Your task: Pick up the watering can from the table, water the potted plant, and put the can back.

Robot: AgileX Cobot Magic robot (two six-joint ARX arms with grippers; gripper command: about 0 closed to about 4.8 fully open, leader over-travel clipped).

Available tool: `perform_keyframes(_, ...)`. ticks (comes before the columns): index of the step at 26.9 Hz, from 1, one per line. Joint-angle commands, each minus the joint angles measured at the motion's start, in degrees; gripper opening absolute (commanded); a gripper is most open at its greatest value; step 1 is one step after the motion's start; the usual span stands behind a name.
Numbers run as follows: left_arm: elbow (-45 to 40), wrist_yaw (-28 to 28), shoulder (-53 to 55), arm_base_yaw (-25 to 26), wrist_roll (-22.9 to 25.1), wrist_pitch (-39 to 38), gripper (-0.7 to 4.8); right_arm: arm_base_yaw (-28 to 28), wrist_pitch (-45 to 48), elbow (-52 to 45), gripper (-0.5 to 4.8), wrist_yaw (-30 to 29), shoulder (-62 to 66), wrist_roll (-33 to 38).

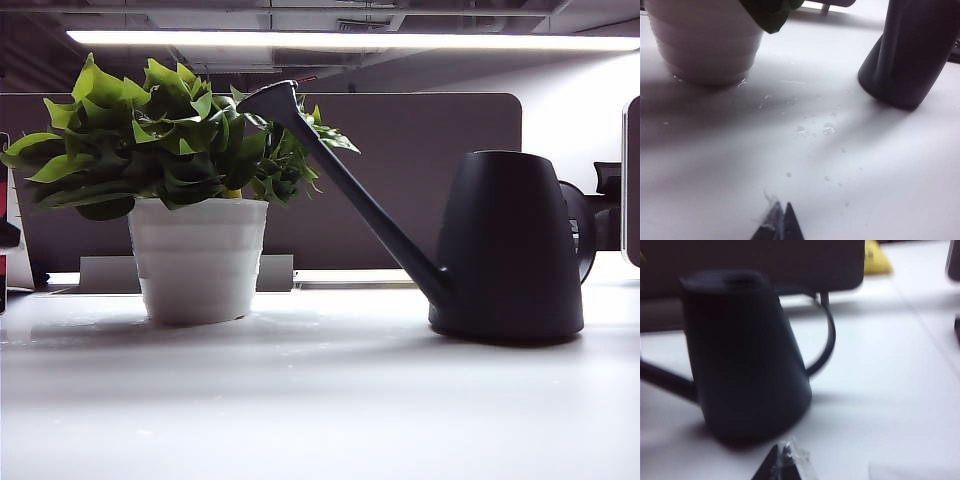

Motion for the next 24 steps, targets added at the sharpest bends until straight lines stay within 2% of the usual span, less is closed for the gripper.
perform_keyframes(1, 0.0, 0.5, -1.6, 2.6, -0.1, 0.3, -0.05, -0.9, 2.3, -0.1, -0.05, 0.0, -2.4, 0.0)
perform_keyframes(5, 0.0, 1.3, -1.7, 9.4, -0.1, 0.5, -0.05, -1.6, 4.6, -0.1, -0.05, -0.1, -2.4, 0.0)
perform_keyframes(14, 0.0, 1.1, -3.8, 31.4, 0.0, 0.9, -0.05, -1.1, 3.9, -0.1, -0.05, -0.1, -2.4, 0.0)
perform_keyframes(18, 0.0, 1.1, -3.8, 35.5, 0.1, 0.6, -0.05, -1.2, 3.9, -0.1, -0.05, -0.1, -2.4, 0.0)
perform_keyframes(24, 0.0, 1.1, -3.8, 36.3, 0.0, 0.6, -0.05, -1.2, 4.0, -0.1, -0.05, -0.1, -2.4, 0.0)
